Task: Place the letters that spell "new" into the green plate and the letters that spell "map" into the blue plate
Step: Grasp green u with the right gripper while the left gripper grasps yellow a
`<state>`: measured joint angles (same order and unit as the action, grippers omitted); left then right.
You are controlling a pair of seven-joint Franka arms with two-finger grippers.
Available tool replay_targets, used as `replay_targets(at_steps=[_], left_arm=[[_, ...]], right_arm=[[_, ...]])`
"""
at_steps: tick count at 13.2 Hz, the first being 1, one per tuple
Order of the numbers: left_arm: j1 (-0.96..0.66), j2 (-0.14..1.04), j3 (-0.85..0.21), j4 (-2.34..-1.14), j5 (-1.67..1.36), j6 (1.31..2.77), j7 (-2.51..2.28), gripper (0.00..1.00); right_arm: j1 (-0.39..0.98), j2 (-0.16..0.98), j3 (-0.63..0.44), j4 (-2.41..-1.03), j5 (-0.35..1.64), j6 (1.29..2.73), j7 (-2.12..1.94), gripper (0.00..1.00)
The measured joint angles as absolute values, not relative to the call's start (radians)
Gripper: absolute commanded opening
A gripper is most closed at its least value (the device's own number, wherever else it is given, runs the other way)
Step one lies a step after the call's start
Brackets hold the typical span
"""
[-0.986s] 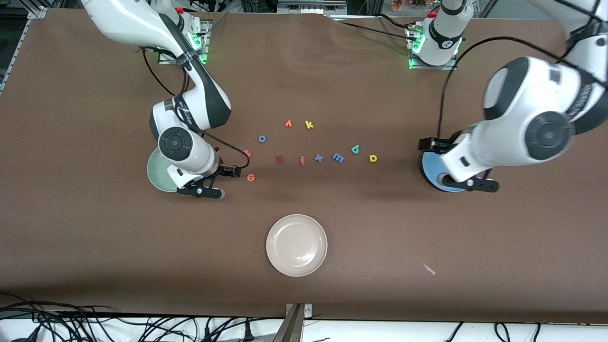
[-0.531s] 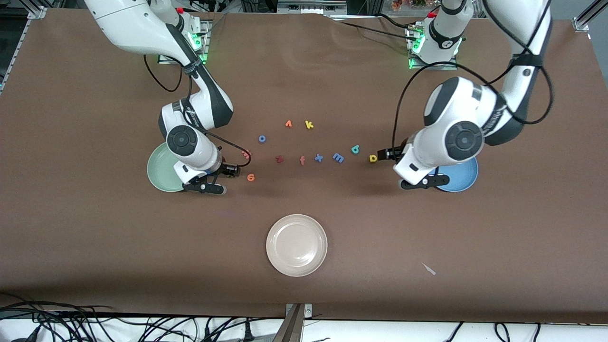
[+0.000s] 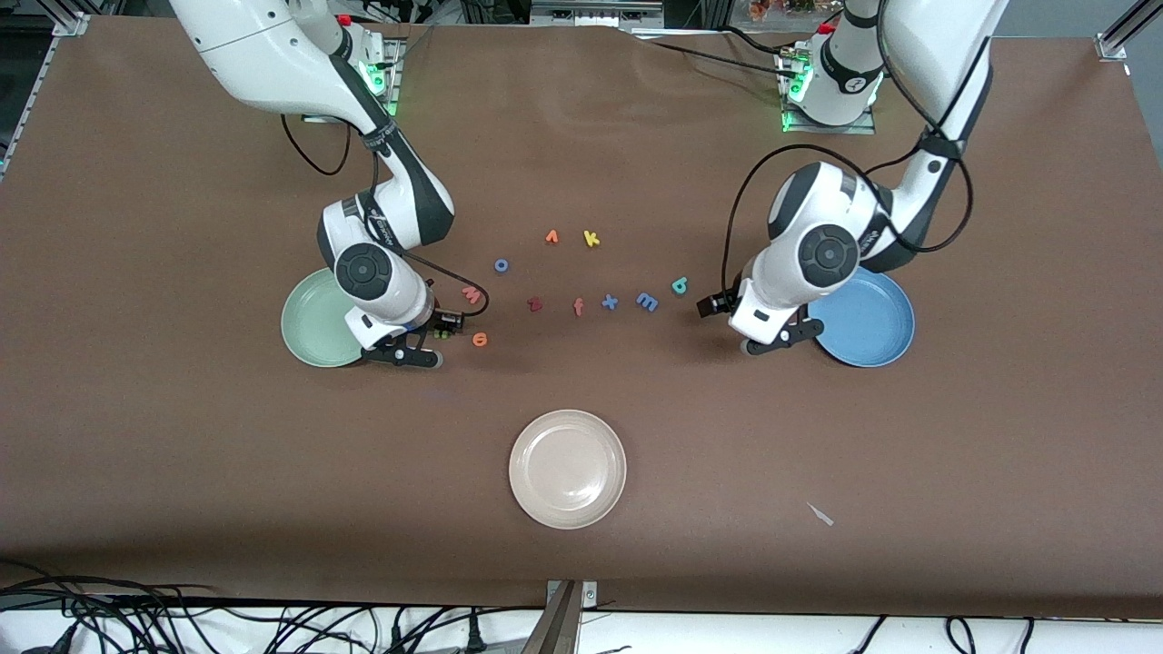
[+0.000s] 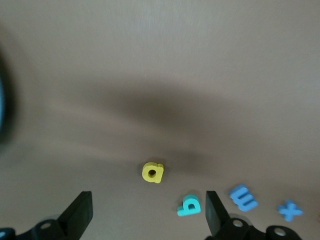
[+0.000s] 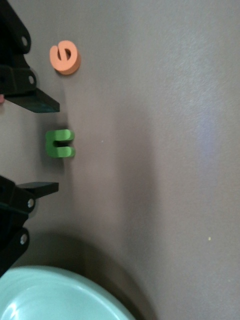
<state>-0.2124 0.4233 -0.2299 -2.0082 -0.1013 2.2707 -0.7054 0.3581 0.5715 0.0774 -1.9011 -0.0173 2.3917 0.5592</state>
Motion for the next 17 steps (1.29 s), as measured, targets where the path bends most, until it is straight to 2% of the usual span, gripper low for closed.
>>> replay_targets(at_steps=[4,6,10,12,17], left_arm=[[-0.229,0.469,-0.231,-2.066,-0.101,2.408,-0.755,0.78],[-0.229,0.481,-0.231,-2.068,-0.101,2.446,-0.777,0.74],[-0.236,0.493,-0.232,-2.069,-0.101,2.452,-0.782,0.71],[-0.241,0.501,-0.232,-2.07,-0.101,2.452,-0.782,0.66],[-0.254,0.518,-0.232,-2.071,-0.083,2.452,-0.779,0.63]], right_arm=[[0.358,0.586,0.077,-1.901,-0.021,2.416,0.559,0.37],[0.358,0.591,0.077,-1.901,-0.026,2.418,0.56,0.27],[0.359,0.593,0.077,-1.901,-0.039,2.42,0.56,0.27],[0.36,0.593,0.077,-1.901,-0.043,2.42,0.56,0.2],[0.361,0.571,0.067,-1.886,-0.048,2.41,0.559,0.2]])
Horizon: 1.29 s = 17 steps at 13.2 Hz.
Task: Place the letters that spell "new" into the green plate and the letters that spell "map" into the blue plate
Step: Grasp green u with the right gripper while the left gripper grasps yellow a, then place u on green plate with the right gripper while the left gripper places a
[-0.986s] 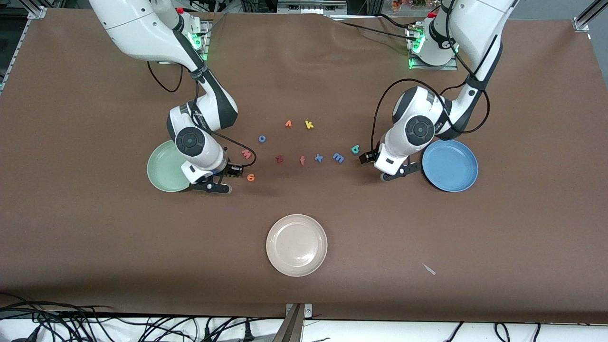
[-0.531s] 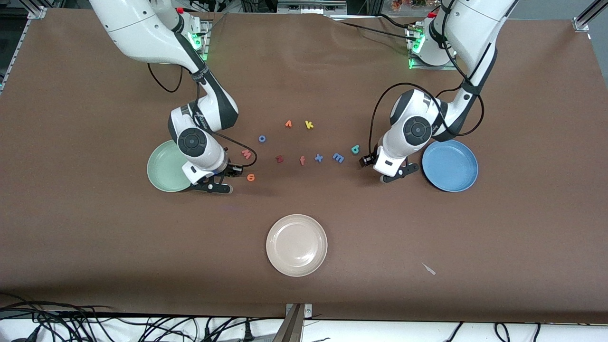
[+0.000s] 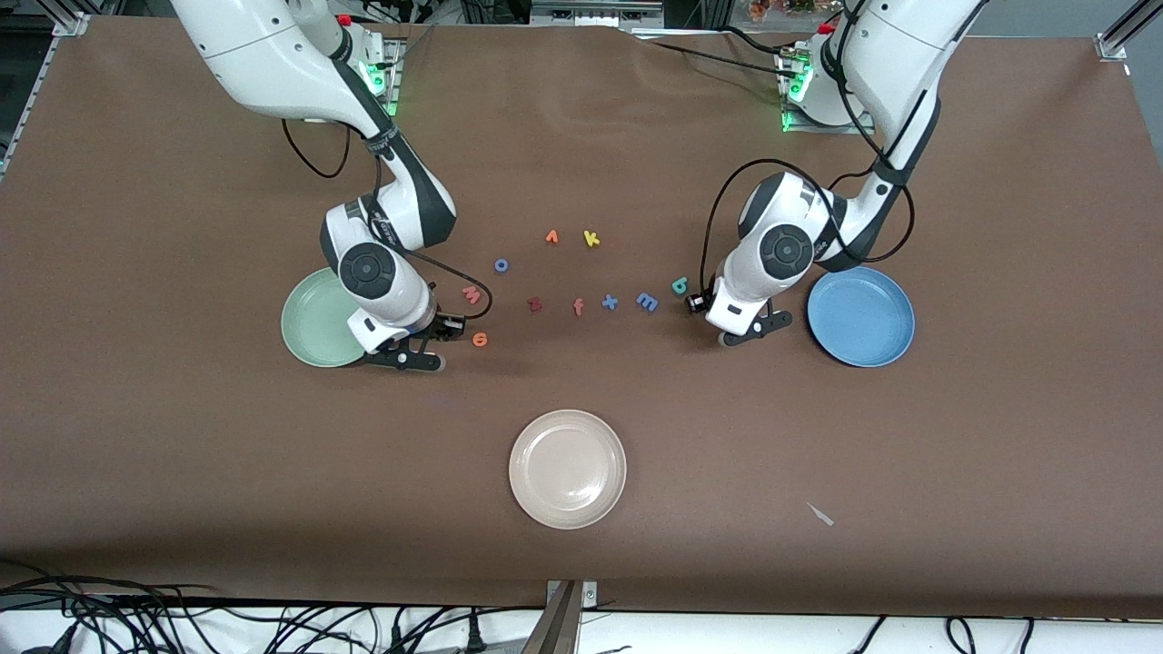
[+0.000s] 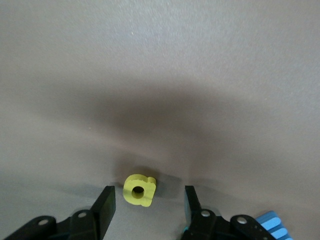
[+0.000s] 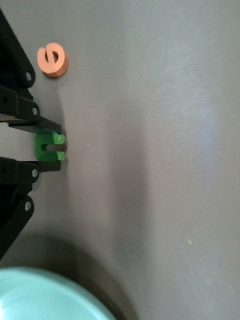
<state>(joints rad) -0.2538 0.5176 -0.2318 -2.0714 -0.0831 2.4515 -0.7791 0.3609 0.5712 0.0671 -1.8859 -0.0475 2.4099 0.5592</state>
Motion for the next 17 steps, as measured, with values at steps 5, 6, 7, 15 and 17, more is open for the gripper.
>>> replay_targets(at_steps=[5,6,7,15,17], left_arm=[[-0.258,0.522,-0.231,-2.072,-0.081,2.452,-0.778,0.48],[-0.258,0.522,-0.231,-2.072,-0.081,2.452,-0.778,0.41],[-0.258,0.522,-0.231,-2.072,-0.081,2.452,-0.778,0.38],[-0.258,0.52,-0.232,-2.068,-0.043,2.43,-0.777,0.16],[-0.256,0.518,-0.228,-2.048,-0.022,2.378,-0.777,0.16]], right_arm=[[0.361,0.463,-0.059,-1.874,-0.053,2.238,0.348,0.2],[0.359,0.45,-0.097,-1.882,-0.053,2.222,0.281,0.2],[0.355,0.445,-0.127,-1.895,-0.052,2.221,0.236,0.2],[0.355,0.446,-0.164,-2.033,-0.052,2.332,0.204,0.82],[0.355,0.44,-0.166,-2.029,-0.052,2.337,0.204,0.82]])
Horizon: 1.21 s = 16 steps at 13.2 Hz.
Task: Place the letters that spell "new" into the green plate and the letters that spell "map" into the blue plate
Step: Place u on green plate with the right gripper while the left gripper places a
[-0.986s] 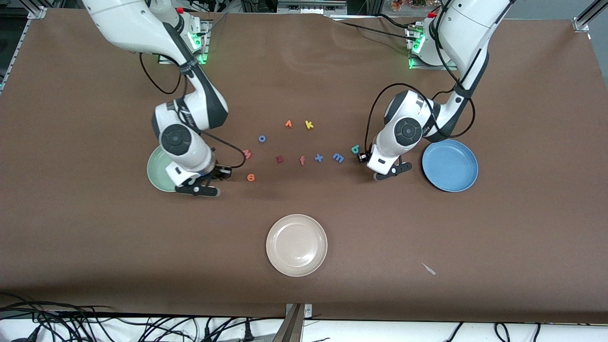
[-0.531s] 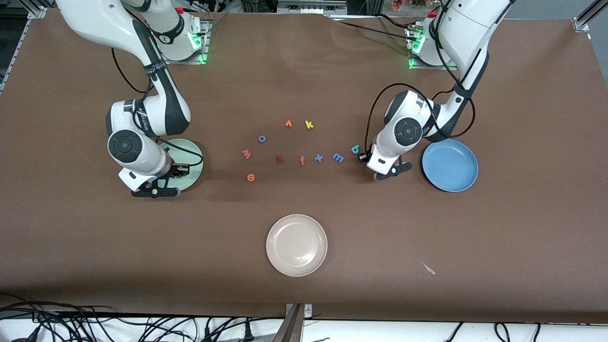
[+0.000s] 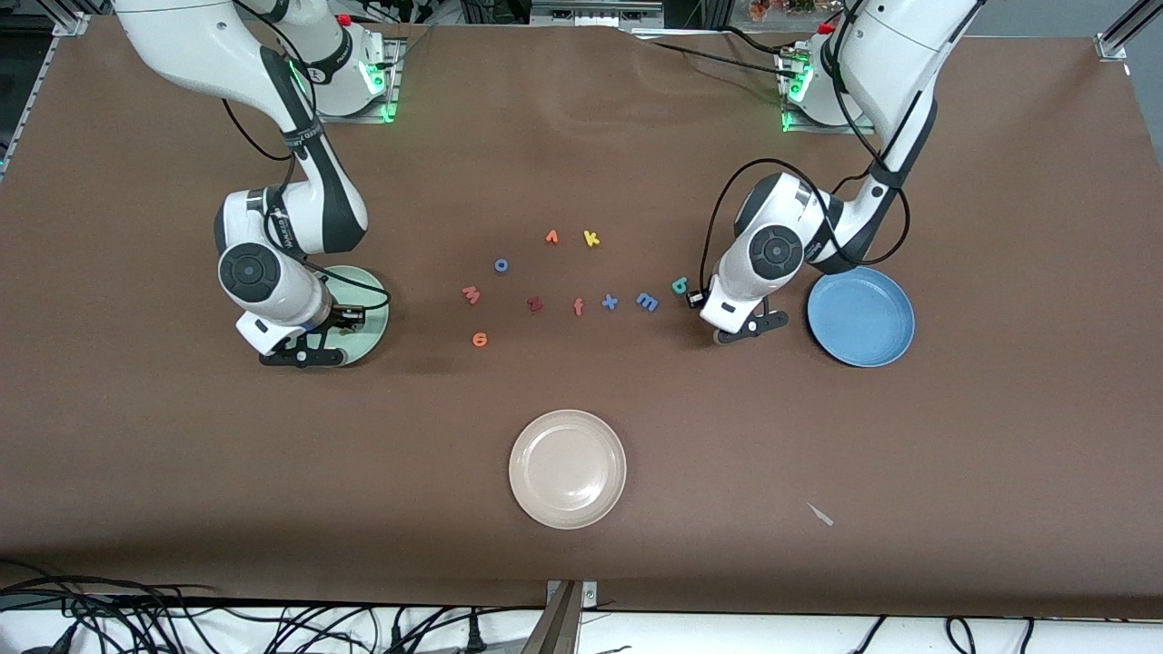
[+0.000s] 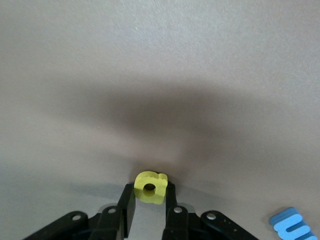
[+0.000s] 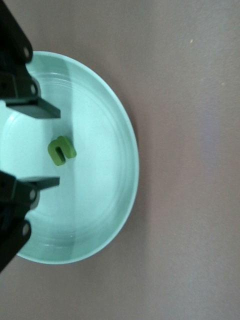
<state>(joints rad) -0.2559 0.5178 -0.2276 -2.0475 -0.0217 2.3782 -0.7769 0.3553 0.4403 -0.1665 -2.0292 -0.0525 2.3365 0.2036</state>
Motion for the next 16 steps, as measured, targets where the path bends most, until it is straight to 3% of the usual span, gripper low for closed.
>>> replay_targets(at_steps=[6,11,16], left_arm=[[-0.133,0.426,-0.215,-1.926,-0.015,2.119,-0.594,0.16],[0.094,0.4,-0.205,-1.939,-0.006,2.057,-0.238,0.16],[0.249,0.472,-0.204,-1.96,0.102,2.058,-0.058,0.17]], right_arm=[[0.367,0.399,-0.115,-1.901,-0.018,2.129,0.314,0.82],[0.376,0.401,-0.035,-1.899,-0.015,2.123,0.508,0.82],[0.376,0.403,0.043,-1.943,-0.012,2.206,0.722,0.81]])
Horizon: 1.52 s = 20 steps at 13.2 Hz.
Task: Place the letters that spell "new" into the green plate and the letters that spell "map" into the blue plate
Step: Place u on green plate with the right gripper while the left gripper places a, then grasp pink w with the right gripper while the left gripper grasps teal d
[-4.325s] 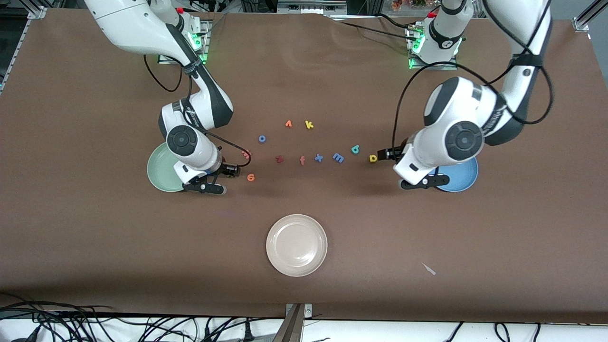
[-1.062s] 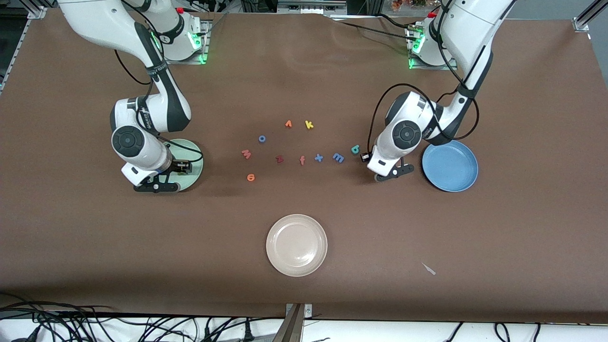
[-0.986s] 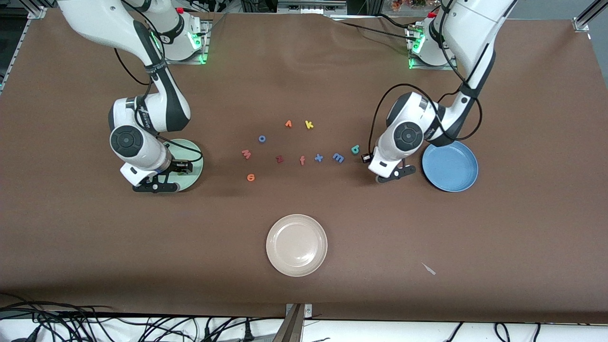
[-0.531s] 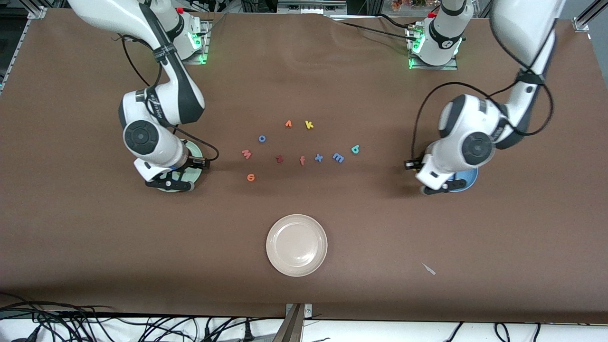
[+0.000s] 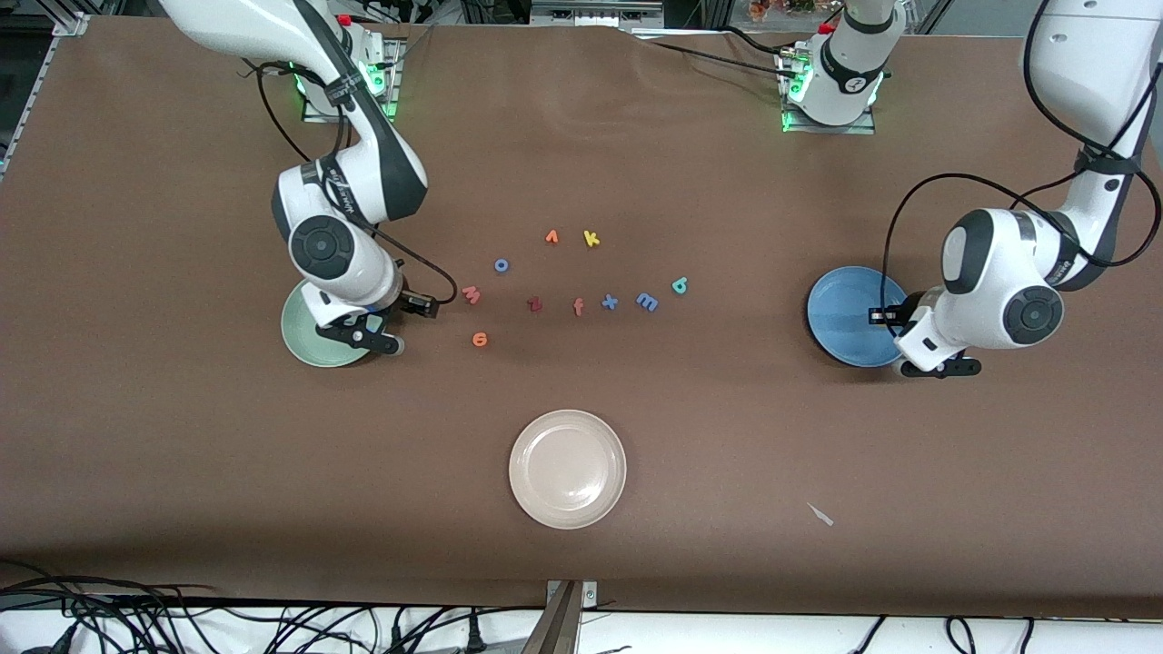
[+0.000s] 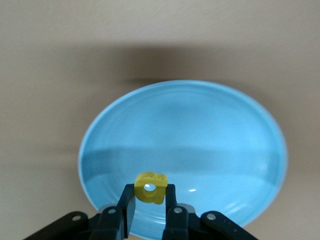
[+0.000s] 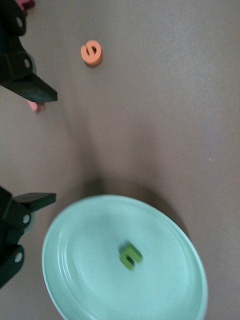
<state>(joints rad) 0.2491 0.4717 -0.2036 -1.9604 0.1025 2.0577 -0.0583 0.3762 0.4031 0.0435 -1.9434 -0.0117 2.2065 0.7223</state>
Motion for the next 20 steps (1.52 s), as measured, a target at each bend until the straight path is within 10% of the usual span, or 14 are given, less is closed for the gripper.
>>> replay_targets(at_steps=[1,4,9,14,20], left_arm=[[0.263,0.487,-0.204,-1.96,0.103,2.059,-0.042,0.19],[0.268,0.51,-0.208,-1.96,0.103,2.062,-0.031,1.0],[0.271,0.462,-0.265,-1.923,0.103,2.046,-0.058,1.0],[0.258,0.39,-0.563,-1.926,0.103,1.973,-0.375,1.0],[0.065,0.489,-0.641,-1.962,0.109,2.19,-0.688,0.98]], right_arm=[[0.377,0.405,0.064,-1.972,-0.012,2.249,0.787,0.81],[0.379,0.411,0.116,-2.063,-0.012,2.389,0.955,0.81],[0.395,0.429,0.151,-2.146,-0.012,2.555,1.072,0.81],[0.435,0.474,0.152,-2.147,-0.013,2.607,1.108,0.77],[0.435,0.485,0.14,-2.147,-0.038,2.617,1.108,0.66]])
